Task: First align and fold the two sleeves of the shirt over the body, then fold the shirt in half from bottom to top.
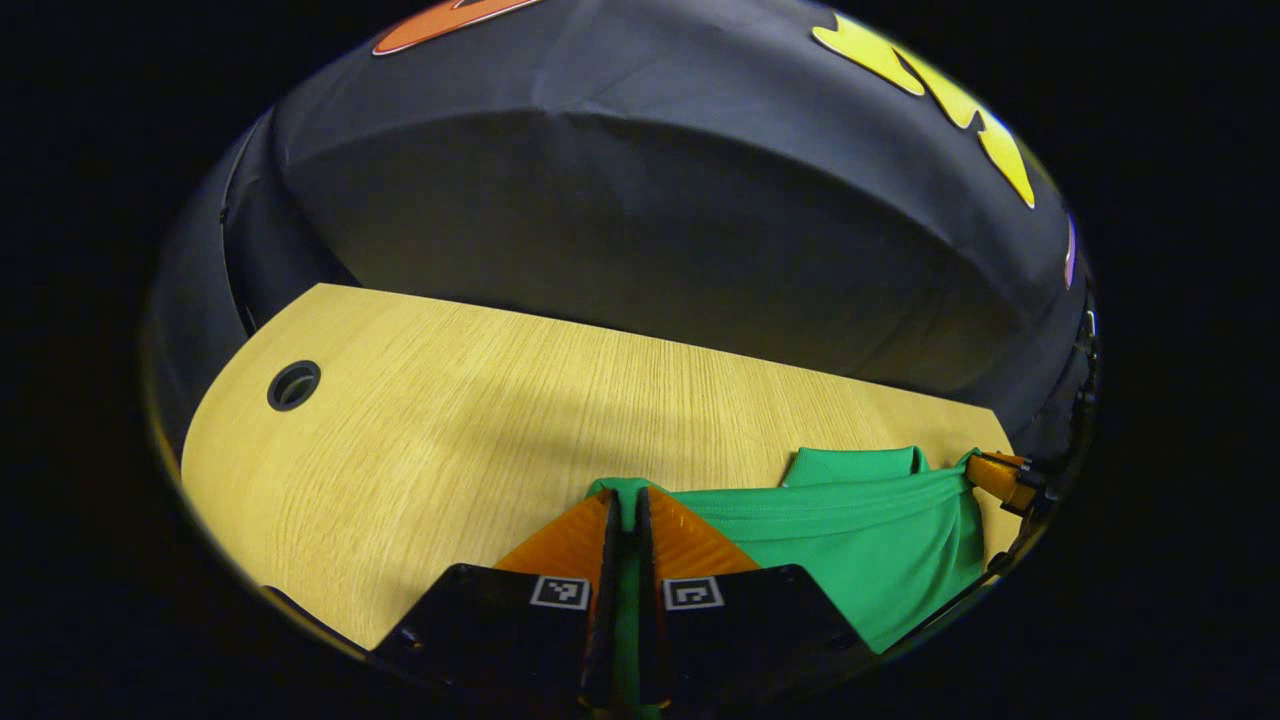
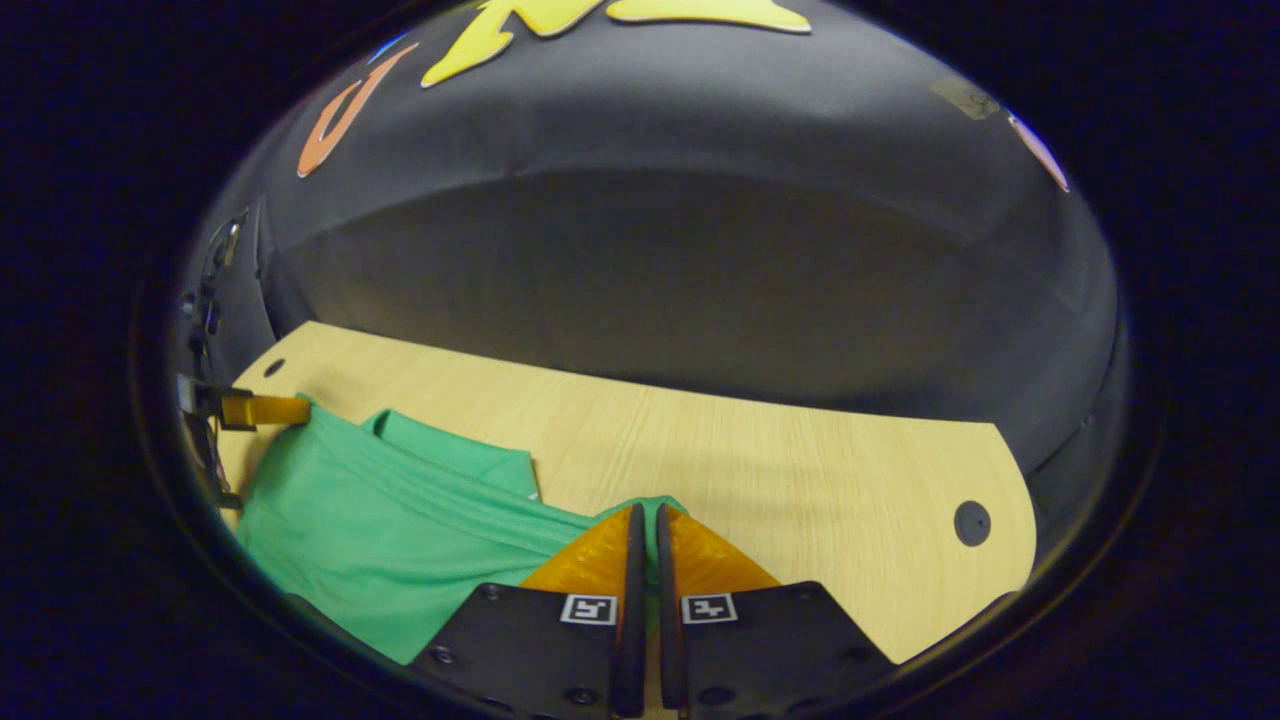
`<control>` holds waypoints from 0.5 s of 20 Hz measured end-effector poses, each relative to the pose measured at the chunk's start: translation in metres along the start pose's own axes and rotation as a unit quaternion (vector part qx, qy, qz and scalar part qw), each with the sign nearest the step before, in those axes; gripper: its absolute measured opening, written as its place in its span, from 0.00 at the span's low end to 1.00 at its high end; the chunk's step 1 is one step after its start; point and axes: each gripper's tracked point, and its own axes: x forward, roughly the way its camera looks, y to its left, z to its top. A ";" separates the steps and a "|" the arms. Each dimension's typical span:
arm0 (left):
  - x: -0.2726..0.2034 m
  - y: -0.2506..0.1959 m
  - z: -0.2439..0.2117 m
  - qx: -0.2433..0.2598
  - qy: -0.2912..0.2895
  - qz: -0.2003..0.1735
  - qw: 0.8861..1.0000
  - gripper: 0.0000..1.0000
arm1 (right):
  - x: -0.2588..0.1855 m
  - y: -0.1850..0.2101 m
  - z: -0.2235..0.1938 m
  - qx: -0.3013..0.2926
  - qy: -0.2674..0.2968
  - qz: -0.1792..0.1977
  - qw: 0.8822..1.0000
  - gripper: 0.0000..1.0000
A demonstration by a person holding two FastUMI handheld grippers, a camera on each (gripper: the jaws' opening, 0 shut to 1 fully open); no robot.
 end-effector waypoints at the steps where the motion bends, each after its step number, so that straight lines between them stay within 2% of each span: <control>1: -0.005 0.000 0.006 0.011 -0.007 0.008 1.000 0.16 | -0.004 0.001 -0.001 0.001 0.004 0.001 1.000 0.10; 2: -0.012 -0.003 0.012 0.011 -0.014 0.005 1.000 0.23 | -0.008 0.002 0.003 0.006 0.003 0.003 1.000 0.26; 3: -0.022 -0.009 0.020 0.005 -0.021 -0.001 1.000 0.40 | -0.016 0.003 0.008 0.012 -0.001 0.003 1.000 0.42; 5: -0.046 -0.009 0.035 0.004 -0.040 0.008 0.999 0.60 | -0.037 -0.003 0.023 0.023 -0.019 -0.017 0.999 0.75; 6: -0.060 -0.008 0.044 0.003 -0.053 0.014 0.999 0.88 | -0.051 -0.007 0.033 0.028 -0.033 -0.036 0.998 0.91; 7: -0.077 -0.011 0.055 -0.001 -0.068 0.015 0.998 0.89 | -0.066 -0.009 0.044 0.031 -0.050 -0.047 0.997 0.87; 8: -0.093 -0.015 0.065 -0.004 -0.081 0.016 0.997 0.89 | -0.082 -0.008 0.054 0.034 -0.064 -0.053 0.996 0.89; 9: -0.113 -0.019 0.073 -0.007 -0.093 0.015 0.995 0.89 | -0.103 -0.007 0.062 0.040 -0.079 -0.055 0.995 0.97; 10: -0.135 -0.024 0.082 -0.009 -0.107 0.010 0.994 0.89 | -0.125 -0.002 0.072 0.046 -0.092 -0.050 0.993 0.97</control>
